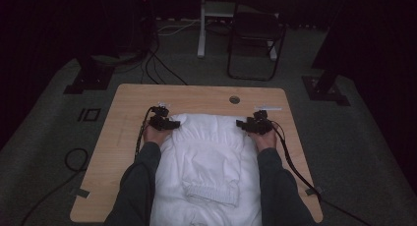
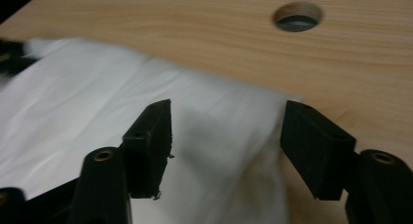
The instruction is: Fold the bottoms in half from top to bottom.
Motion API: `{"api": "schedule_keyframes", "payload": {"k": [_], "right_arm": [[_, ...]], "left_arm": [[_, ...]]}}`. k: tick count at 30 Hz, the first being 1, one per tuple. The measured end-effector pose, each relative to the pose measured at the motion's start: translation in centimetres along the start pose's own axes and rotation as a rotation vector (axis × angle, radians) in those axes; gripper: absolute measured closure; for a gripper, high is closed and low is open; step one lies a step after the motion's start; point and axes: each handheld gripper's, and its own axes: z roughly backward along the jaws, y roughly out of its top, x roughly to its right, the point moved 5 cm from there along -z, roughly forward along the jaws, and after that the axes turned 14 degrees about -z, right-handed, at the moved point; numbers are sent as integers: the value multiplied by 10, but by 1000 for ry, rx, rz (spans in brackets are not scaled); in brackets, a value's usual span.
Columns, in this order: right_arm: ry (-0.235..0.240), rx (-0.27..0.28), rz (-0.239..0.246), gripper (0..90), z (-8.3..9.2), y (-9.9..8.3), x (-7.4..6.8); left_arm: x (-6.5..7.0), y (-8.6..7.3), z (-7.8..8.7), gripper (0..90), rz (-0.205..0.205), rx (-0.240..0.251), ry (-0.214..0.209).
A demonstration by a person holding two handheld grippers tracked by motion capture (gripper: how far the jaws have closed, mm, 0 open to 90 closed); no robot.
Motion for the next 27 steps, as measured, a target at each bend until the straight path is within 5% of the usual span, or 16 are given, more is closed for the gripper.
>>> {"api": "schedule_keyframes", "payload": {"k": [3, 13, 16, 17, 18, 21, 24, 27], "right_arm": [[-61, -20, -27, 315, -18, 9, 12], [-138, -127, -57, 357, -46, 6, 22], [-94, -120, -69, 473, -47, 3, 19], [-38, -125, -118, 614, -48, 2, 20], [-38, -125, -118, 614, -48, 2, 20], [-2, -127, -165, 831, -47, 1, 24], [20, -91, -190, 862, -39, 5, 26], [33, -53, -135, 868, -24, 16, 22]], "left_arm": [[-6, -3, -3, 276, 53, -3, 1], [-5, -2, -4, 286, 31, 0, -1], [-3, -1, -3, 370, 64, 15, -45], [-3, -1, -3, 477, 76, 19, -61], [-2, -1, -3, 477, 87, 23, -87], [2, -2, -4, 692, 86, 22, -137], [-1, 3, 6, 823, 105, 71, -149], [-5, 14, 23, 839, 120, 165, -163]]}}
